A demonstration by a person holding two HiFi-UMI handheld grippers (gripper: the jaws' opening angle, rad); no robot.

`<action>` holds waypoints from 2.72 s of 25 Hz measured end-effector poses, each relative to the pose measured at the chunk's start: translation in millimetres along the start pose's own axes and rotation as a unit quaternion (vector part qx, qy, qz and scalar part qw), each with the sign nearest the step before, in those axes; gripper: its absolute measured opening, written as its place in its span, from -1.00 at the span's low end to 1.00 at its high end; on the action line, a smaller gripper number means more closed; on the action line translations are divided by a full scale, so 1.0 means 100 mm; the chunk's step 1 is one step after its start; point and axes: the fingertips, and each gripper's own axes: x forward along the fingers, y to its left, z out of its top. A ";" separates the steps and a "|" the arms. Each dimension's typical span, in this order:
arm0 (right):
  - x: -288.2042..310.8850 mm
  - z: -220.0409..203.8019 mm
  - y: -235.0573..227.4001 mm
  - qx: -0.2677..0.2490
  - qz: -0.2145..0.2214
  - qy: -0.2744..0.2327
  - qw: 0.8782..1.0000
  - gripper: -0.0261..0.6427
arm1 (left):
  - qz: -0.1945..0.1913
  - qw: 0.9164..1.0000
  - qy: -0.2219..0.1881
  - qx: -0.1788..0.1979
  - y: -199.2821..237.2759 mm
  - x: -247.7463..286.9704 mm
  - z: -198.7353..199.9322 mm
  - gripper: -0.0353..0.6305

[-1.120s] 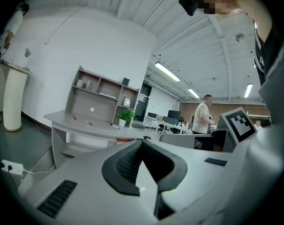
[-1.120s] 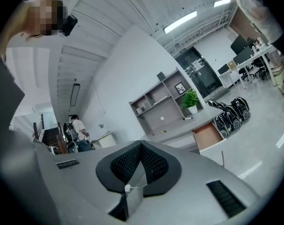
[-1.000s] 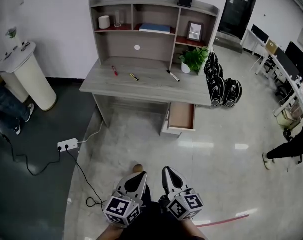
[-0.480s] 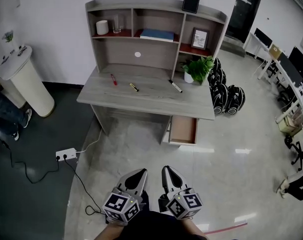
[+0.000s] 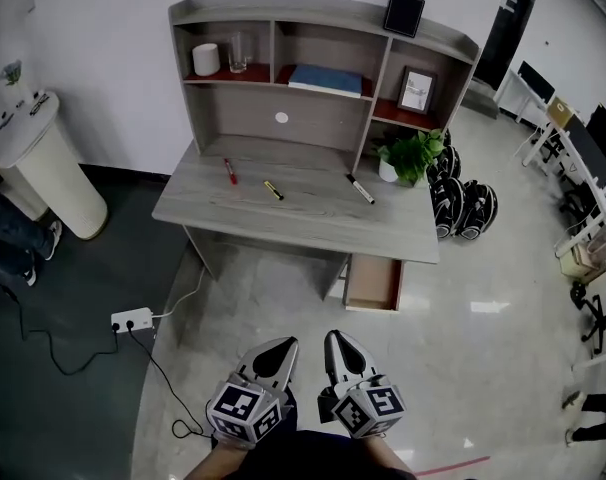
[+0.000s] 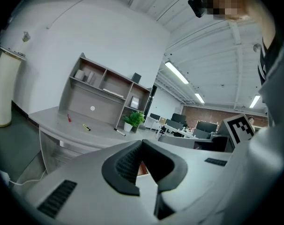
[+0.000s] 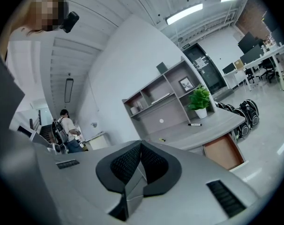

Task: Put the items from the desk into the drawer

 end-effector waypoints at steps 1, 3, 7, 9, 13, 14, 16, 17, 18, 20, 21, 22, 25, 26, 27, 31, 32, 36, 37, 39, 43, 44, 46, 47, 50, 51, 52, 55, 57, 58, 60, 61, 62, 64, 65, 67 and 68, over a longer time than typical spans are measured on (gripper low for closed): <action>0.07 0.03 -0.01 -0.001 -0.001 0.000 1.000 -0.88 | -0.001 1.000 0.001 -0.003 0.05 0.04 0.04 -0.85; 0.21 0.08 -0.03 -0.002 -0.005 -0.004 1.000 -0.88 | -0.003 1.000 0.002 -0.007 0.16 0.12 0.12 -0.85; 0.48 0.16 -0.07 -0.007 -0.015 -0.007 1.000 -0.88 | -0.006 1.000 0.001 0.007 0.38 0.30 0.25 -0.85; 0.62 0.19 -0.08 -0.011 -0.016 -0.008 1.000 -0.88 | -0.007 1.000 0.000 0.010 0.50 0.40 0.32 -0.85; 0.88 0.22 -0.08 -0.016 -0.001 -0.002 1.000 -0.88 | -0.014 1.000 0.003 0.009 0.69 0.59 0.42 -0.85; 0.93 0.23 -0.08 -0.016 -0.002 -0.001 1.000 -0.88 | -0.017 1.000 0.003 0.009 0.72 0.63 0.45 -0.85; 1.03 0.24 -0.11 -0.018 -0.008 0.000 1.000 -0.88 | -0.023 1.000 0.003 0.009 0.77 0.69 0.49 -0.85; 1.07 0.24 -0.13 -0.020 -0.011 0.000 1.000 -0.88 | -0.025 1.000 0.003 0.009 0.80 0.72 0.51 -0.85; 1.12 0.25 -0.13 -0.021 -0.014 0.000 1.000 -0.88 | -0.027 1.000 0.004 0.009 0.84 0.74 0.53 -0.85; 1.24 0.25 -0.13 -0.021 -0.016 0.000 1.000 -0.88 | -0.031 0.999 0.006 0.009 0.92 0.79 0.56 -0.85; 1.29 0.26 -0.13 -0.020 -0.016 -0.002 1.000 -0.88 | -0.033 0.999 0.007 0.010 0.96 0.81 0.57 -0.85; 1.33 0.26 -0.12 -0.019 -0.017 -0.004 1.000 -0.88 | -0.035 0.999 0.007 0.011 0.99 0.83 0.58 -0.85; 1.41 0.25 -0.12 -0.017 -0.019 -0.008 1.000 -0.88 | -0.039 0.999 0.006 0.015 1.08 0.88 0.61 -0.85; 1.42 0.24 -0.13 -0.017 -0.021 -0.008 1.000 -0.88 | -0.040 0.999 0.005 0.016 1.10 0.89 0.63 -0.85; 1.42 0.22 -0.13 -0.017 -0.024 -0.007 1.000 -0.88 | -0.040 0.999 0.004 0.017 1.12 0.89 0.63 -0.85; 1.38 0.14 -0.15 -0.010 -0.030 -0.002 0.999 -0.88 | -0.035 0.999 0.007 0.013 1.15 0.83 0.56 -0.85; 1.37 0.13 -0.15 -0.009 -0.030 -0.002 1.000 -0.88 | -0.034 0.999 0.010 0.010 1.16 0.81 0.53 -0.85; 1.35 0.11 -0.16 -0.011 -0.038 -0.002 0.999 -0.88 | -0.034 0.999 0.016 0.005 1.18 0.77 0.48 -0.85; 1.34 0.11 -0.17 -0.012 -0.040 -0.001 0.999 -0.88 | -0.033 0.999 0.016 0.006 1.18 0.76 0.48 -0.85; 1.34 0.10 -0.19 -0.010 -0.044 -0.001 0.999 -0.88 | -0.033 0.999 0.018 0.005 1.20 0.77 0.47 -0.85; 1.32 0.09 -0.24 -0.009 -0.052 0.002 0.999 -0.88 | -0.041 0.999 0.024 0.002 1.17 0.82 0.44 -0.85; 1.32 0.09 -0.26 -0.008 -0.054 0.002 0.999 -0.88 | -0.043 0.999 0.025 0.002 1.16 0.84 0.44 -0.85; 1.34 0.10 -0.31 -0.005 -0.058 0.001 0.998 -0.88 | -0.047 0.999 0.027 0.004 1.15 0.88 0.42 -0.85; 1.36 0.09 -0.33 -0.004 -0.060 0.001 0.998 -0.88 | -0.048 0.998 0.029 0.005 1.16 0.91 0.41 -0.85; 1.43 0.09 -0.41 -0.002 -0.065 0.003 0.998 -0.88 | -0.050 0.998 0.035 0.008 1.18 0.98 0.41 -0.85; 1.46 0.10 -0.44 -0.002 -0.065 0.003 0.998 -0.88 | -0.049 0.998 0.036 0.009 1.21 1.01 0.42 -0.85; 1.50 0.11 -0.46 -0.002 -0.066 0.003 0.998 -0.88 | -0.048 0.998 0.036 0.010 1.23 1.04 0.45 -0.85; 1.61 0.15 -0.52 -0.004 -0.066 0.005 0.998 -0.88 | -0.047 0.998 0.032 0.007 1.31 1.14 0.51 -0.85; 1.69 0.17 -0.58 -0.003 -0.069 0.007 0.998 -0.88 | -0.047 0.998 0.033 0.005 1.36 1.23 0.54 -0.85; 1.74 0.20 -0.62 -0.003 -0.071 0.007 0.997 -0.88 | -0.047 0.998 0.034 0.006 1.38 1.28 0.56 -0.85; 1.85 0.26 -0.69 -0.004 -0.072 0.005 0.997 -0.88 | -0.048 0.998 0.035 0.008 1.42 1.39 0.61 -0.85; 1.91 0.29 -0.73 -0.005 -0.072 0.005 0.997 -0.88 | -0.049 0.998 0.034 0.007 1.44 1.46 0.63 -0.85; 1.97 0.32 -0.77 -0.006 -0.071 0.005 0.997 -0.88 | -0.050 0.998 0.033 0.006 1.46 1.52 0.66 -0.85; 2.10 0.36 -0.85 -0.007 -0.069 0.007 0.998 -0.88 | -0.050 0.998 0.032 0.005 1.52 1.66 0.72 -0.85; 2.16 0.38 -0.90 -0.008 -0.069 0.009 0.998 -0.88 | -0.050 0.998 0.031 0.006 1.54 1.74 0.76 -0.85; 2.30 0.42 -0.99 -0.009 -0.069 0.013 0.997 -0.88 | -0.052 0.998 0.032 0.006 1.60 1.90 0.82 -0.85; 2.37 0.44 -1.04 -0.008 -0.069 0.014 0.997 -0.88 | -0.053 0.998 0.033 0.006 1.63 1.99 0.85 -0.85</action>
